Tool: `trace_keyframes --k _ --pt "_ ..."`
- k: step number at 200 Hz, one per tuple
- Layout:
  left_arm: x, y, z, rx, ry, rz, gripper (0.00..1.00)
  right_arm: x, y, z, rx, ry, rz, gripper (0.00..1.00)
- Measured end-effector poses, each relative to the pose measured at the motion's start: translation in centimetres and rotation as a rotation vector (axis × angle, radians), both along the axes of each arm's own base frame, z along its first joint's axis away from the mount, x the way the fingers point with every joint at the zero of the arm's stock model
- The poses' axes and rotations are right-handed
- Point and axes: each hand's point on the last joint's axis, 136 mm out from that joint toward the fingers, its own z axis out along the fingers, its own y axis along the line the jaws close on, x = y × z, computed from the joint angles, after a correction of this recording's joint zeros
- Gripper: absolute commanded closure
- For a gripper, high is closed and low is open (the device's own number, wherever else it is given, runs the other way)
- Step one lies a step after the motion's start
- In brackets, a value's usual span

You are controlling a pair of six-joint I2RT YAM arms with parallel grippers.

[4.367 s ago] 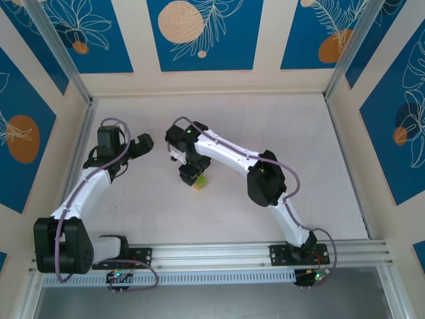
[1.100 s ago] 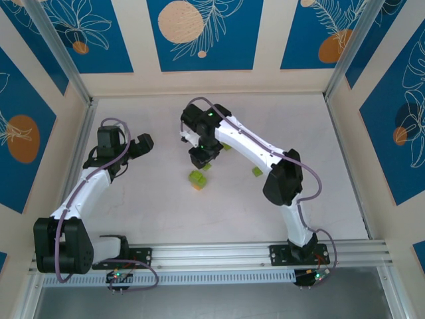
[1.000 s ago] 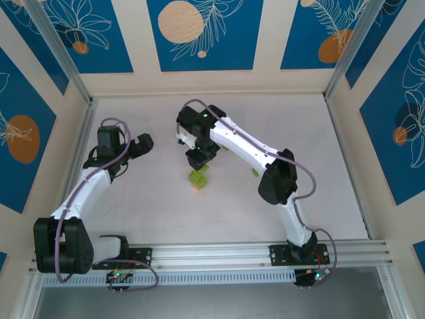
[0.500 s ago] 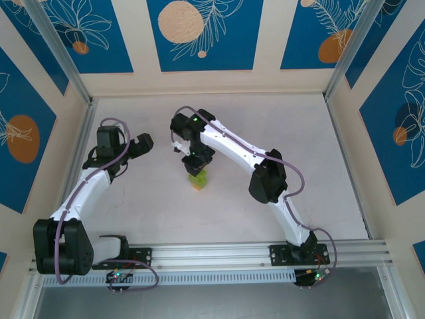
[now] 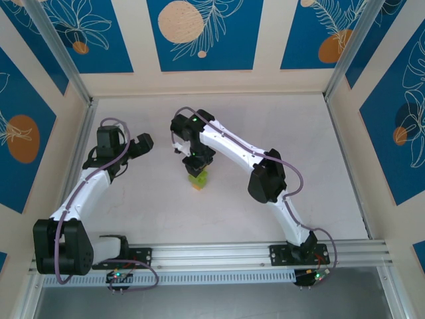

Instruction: Assemble a carrot with lego

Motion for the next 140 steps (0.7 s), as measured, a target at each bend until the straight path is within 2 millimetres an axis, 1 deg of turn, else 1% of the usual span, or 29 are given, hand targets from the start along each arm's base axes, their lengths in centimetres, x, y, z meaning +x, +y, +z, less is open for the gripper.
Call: trace_keyframes --k 47,140 --pt "0.0 0.0 0.0 0.0 0.0 0.0 0.03 -0.04 0.06 -0.34 -0.004 0.008 0.0 0.67" --pt "0.0 0.0 0.0 0.0 0.0 0.0 0.03 -0.23 0.23 -0.32 0.006 0.019 -0.001 0.66"
